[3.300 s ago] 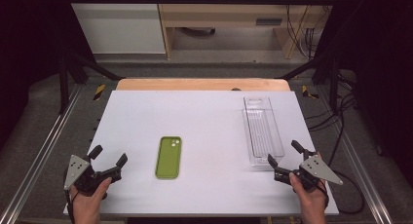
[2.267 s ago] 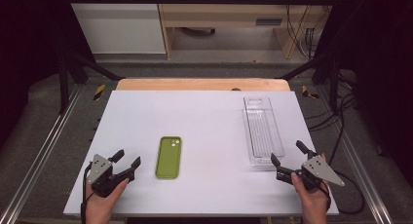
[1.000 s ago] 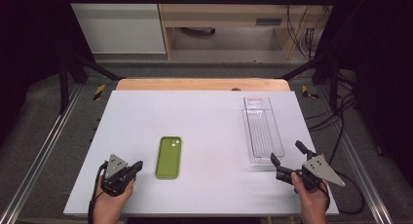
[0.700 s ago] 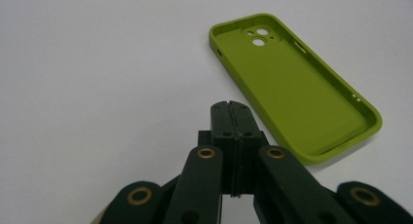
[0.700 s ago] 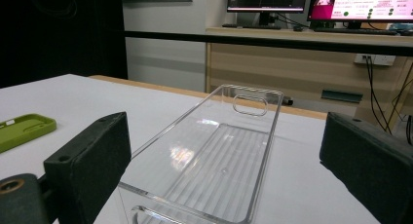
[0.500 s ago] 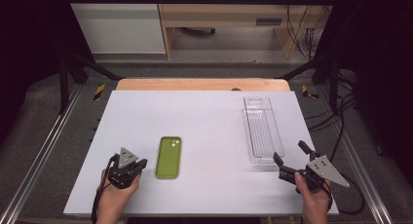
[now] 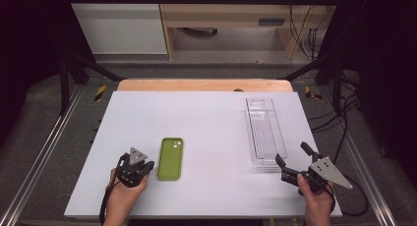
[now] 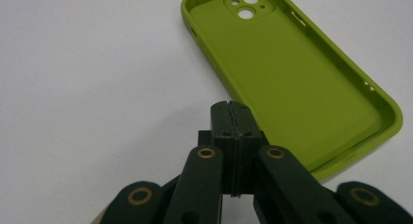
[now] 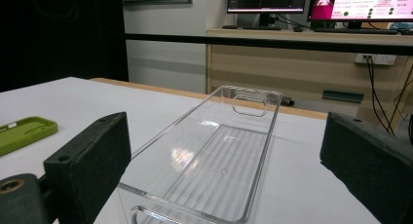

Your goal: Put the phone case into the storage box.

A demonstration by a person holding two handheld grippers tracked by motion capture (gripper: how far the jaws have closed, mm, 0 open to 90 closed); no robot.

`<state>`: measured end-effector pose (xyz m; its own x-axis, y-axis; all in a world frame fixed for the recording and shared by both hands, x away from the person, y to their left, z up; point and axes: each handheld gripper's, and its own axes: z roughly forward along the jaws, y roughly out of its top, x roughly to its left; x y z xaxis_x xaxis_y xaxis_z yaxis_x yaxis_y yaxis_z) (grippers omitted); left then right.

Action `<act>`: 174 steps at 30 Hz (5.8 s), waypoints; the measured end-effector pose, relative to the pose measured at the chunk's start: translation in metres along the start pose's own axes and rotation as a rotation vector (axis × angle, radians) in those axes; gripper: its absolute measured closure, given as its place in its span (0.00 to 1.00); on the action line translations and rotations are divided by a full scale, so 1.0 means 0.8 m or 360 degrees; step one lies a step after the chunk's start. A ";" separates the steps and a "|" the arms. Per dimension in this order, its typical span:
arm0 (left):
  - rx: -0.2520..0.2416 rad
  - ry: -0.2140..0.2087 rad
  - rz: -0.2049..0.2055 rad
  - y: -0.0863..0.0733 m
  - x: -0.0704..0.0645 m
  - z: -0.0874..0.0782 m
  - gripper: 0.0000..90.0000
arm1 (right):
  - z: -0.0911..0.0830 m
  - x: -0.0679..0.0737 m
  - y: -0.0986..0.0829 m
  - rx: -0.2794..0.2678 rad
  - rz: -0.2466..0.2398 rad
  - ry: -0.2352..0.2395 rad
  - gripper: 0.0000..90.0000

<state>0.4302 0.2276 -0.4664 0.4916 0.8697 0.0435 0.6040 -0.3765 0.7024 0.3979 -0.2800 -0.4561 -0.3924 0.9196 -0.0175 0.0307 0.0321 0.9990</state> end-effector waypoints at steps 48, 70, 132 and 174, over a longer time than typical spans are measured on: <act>0.0060 -0.0053 0.0088 0.004 -0.021 0.014 1.00 | 0.000 0.001 0.000 0.0012 -0.0012 0.0005 0.05; 0.0062 -0.0169 0.0236 0.040 -0.076 0.037 1.00 | 0.000 0.001 0.000 0.0023 -0.0022 0.0012 0.05; -0.0877 0.0068 -0.0112 -0.021 0.024 -0.034 0.10 | 0.000 0.014 0.011 0.0250 -0.0080 -0.0119 0.04; -0.0947 0.0129 -0.0262 -0.044 0.054 -0.045 0.05 | 0.164 0.192 0.103 0.0761 -0.0379 0.0707 0.06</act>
<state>0.4079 0.2899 -0.4636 0.3583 0.9316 -0.0616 0.2031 -0.0133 0.9791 0.4609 -0.0850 -0.3820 -0.7745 0.6222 -0.1140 0.2586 0.4758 0.8407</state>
